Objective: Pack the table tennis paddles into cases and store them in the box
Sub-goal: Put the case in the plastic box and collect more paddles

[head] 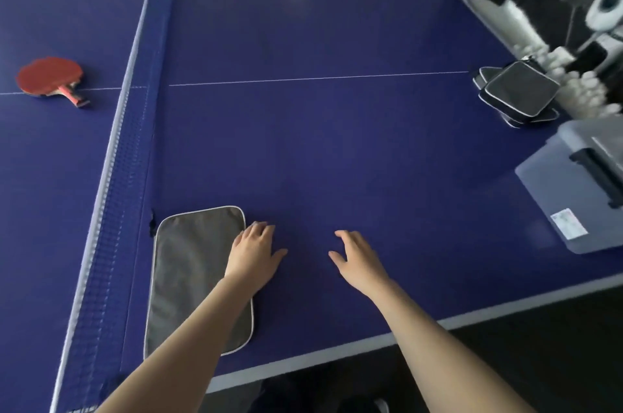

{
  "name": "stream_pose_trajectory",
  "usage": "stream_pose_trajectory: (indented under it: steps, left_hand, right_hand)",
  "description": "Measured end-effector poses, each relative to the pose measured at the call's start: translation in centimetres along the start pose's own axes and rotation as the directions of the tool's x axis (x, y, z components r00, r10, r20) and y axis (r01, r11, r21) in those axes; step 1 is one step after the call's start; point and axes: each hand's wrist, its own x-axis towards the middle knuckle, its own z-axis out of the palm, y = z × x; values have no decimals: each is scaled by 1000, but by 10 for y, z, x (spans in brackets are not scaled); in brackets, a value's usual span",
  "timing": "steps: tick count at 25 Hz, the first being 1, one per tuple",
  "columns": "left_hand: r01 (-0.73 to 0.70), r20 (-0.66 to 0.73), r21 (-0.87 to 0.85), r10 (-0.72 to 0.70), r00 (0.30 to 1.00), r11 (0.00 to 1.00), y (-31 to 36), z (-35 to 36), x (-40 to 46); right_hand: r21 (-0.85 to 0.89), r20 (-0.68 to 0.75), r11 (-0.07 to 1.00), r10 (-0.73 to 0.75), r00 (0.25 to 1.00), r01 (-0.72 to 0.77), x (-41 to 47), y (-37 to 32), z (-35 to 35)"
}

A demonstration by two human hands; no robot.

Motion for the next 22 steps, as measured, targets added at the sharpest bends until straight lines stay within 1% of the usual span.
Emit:
stream_pose_trajectory:
  steps: [2, 6, 10, 13, 18, 22]
  left_hand:
    - [-76, 56, 21, 75, 996, 997, 44, 8, 5]
    - [-191, 144, 87, 178, 974, 978, 143, 27, 6]
    - [-299, 196, 112, 274, 941, 948, 248, 58, -4]
    - [-393, 234, 131, 357, 905, 910, 335, 84, -12]
    - [-505, 235, 161, 464, 854, 848, 456, 107, -14]
    - [-533, 181, 144, 508, 842, 834, 528, 109, 1]
  right_hand:
    - [-60, -31, 998, 32, 999, -34, -15, 35, -18]
    - [-84, -84, 989, 114, 990, -121, -57, 114, -50]
    - [-69, -164, 971, 215, 963, -228, -110, 204, -84]
    - [-36, -250, 949, 296, 922, -315, -155, 276, -113]
    - [24, -364, 900, 412, 835, -434, -215, 366, -162]
    - [67, -409, 870, 470, 782, -488, -236, 419, -205]
